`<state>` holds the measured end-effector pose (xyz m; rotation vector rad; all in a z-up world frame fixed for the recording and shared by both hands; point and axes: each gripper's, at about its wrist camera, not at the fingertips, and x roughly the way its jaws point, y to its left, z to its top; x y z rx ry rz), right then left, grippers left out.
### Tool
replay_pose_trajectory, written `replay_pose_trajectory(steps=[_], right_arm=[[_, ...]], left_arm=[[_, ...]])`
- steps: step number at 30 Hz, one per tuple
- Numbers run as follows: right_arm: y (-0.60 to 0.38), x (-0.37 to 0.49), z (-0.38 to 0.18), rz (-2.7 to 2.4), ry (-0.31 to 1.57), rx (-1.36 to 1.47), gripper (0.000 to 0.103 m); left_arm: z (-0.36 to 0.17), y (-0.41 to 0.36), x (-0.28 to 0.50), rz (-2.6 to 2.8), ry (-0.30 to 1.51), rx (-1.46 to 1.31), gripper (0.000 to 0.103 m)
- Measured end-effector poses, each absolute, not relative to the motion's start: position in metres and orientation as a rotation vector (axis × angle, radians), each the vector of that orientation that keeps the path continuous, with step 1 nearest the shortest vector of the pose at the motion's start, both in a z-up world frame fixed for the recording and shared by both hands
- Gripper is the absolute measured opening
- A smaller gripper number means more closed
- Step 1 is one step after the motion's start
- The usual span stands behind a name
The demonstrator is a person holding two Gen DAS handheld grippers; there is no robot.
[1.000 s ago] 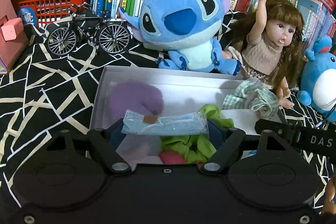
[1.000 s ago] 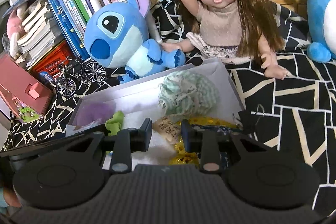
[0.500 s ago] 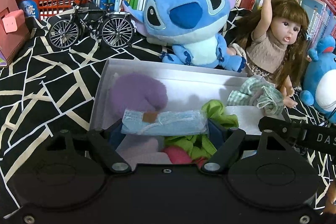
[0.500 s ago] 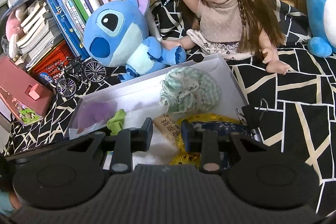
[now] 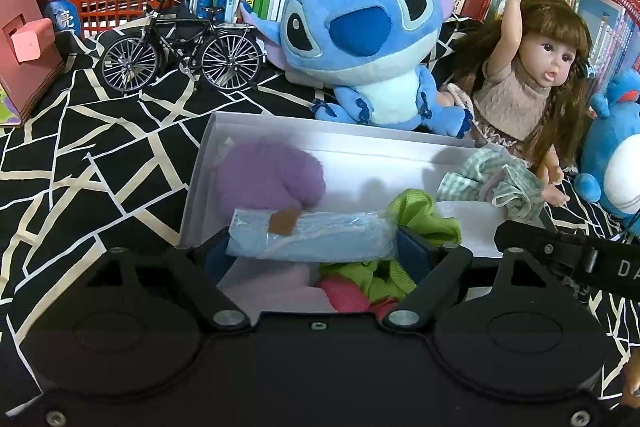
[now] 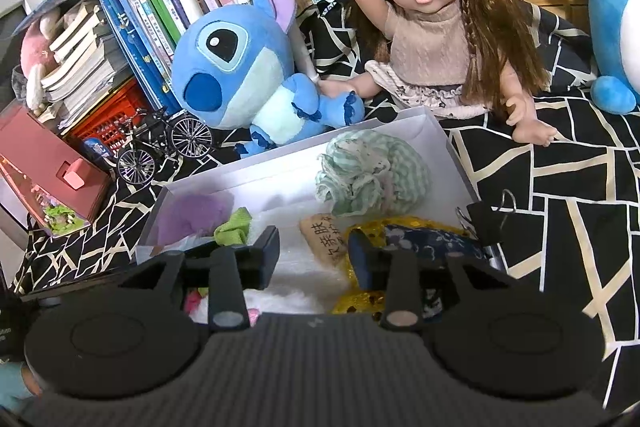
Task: Organize soft objects
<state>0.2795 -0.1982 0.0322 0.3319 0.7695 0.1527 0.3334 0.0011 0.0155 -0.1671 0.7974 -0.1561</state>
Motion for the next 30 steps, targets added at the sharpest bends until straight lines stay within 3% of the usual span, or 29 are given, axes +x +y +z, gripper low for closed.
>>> replay_pose_trajectory(steps=[14,21,30], right_arm=[[-0.193,0.261,0.054,0.169,0.72,0.284,0.071],[-0.182,0.236,0.074,0.194,0.649,0.192,0.085],[-0.185,0.191,0.087,0.188,0.54,0.138,0.094]], left_arm=[[0.033,0.008,0.315,-0.157,0.772,-0.162,0.087],[0.054,0.013,0.286,-0.178,0.685,-0.151,0.092],[0.073,0.021,0.225,-0.22,0.565,-0.082,0.095]])
